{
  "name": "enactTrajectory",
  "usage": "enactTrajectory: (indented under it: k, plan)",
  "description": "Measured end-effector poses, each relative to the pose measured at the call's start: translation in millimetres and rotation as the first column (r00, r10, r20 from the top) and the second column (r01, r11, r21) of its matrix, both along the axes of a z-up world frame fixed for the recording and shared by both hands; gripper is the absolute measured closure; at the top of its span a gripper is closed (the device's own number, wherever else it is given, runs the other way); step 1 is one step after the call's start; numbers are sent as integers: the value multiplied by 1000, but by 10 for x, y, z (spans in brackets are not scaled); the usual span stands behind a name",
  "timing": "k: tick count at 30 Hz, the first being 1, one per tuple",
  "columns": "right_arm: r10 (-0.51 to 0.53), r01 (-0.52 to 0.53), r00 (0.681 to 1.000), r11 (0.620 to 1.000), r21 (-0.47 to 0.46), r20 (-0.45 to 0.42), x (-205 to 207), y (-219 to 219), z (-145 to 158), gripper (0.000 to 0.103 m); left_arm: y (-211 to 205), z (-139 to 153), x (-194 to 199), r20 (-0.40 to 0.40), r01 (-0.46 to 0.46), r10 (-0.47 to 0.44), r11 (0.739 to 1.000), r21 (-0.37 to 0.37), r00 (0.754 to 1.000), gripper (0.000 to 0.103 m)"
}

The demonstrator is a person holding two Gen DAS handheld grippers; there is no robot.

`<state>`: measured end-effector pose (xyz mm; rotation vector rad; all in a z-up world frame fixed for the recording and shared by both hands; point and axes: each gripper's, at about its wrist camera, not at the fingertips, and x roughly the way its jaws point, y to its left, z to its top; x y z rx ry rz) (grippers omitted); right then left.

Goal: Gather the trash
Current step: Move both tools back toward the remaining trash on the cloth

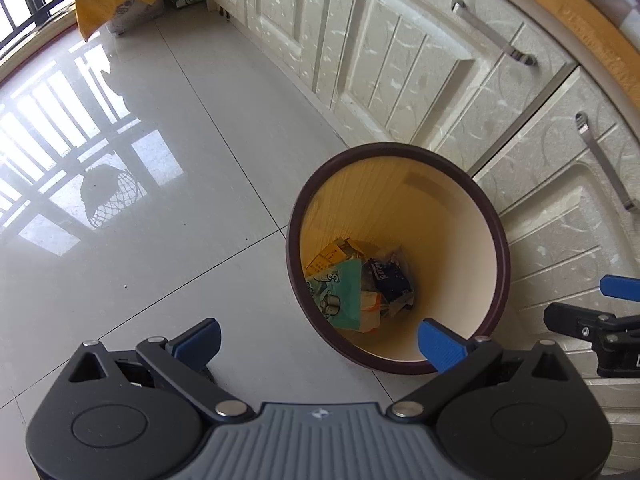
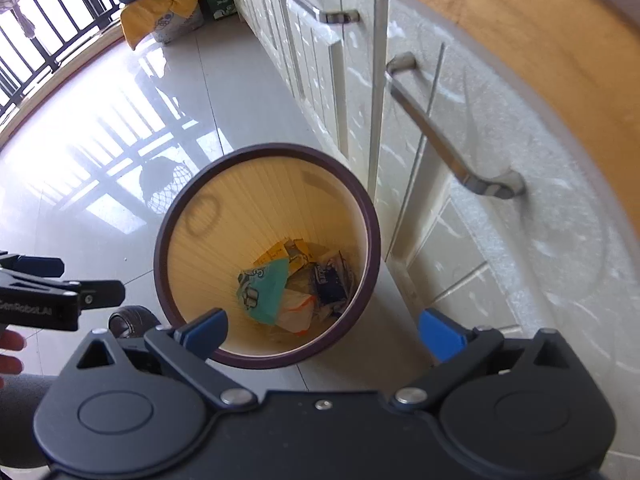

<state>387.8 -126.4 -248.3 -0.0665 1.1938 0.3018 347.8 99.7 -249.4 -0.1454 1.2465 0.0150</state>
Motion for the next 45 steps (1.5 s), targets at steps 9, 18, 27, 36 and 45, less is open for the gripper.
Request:
enactTrajectory:
  k: [9, 18, 27, 36, 45]
  plan:
    - [25, -29, 995, 999, 44, 98, -193, -81, 419, 0, 0, 370, -324, 76, -44, 40, 998, 49, 996, 0]
    - [93, -129, 958, 985, 119, 270, -397, -90, 1090, 0, -51, 968, -588, 208, -93, 78, 993, 66, 975, 0]
    - [49, -145, 881, 975, 170, 470, -482, -382, 1874, 0, -351, 1729, -641, 406, -76, 40, 995, 71, 913, 0]
    - [-156, 29, 737, 979, 200, 657, -416, -1068, 2297, 0, -927, 2334, -500, 578, 29, -50, 999, 46, 814, 0]
    - [-327, 275, 580, 941, 198, 746, -484, -1889, 2291, 0, -1792, 2582, -313, 695, 212, -199, 975, 69, 691, 0]
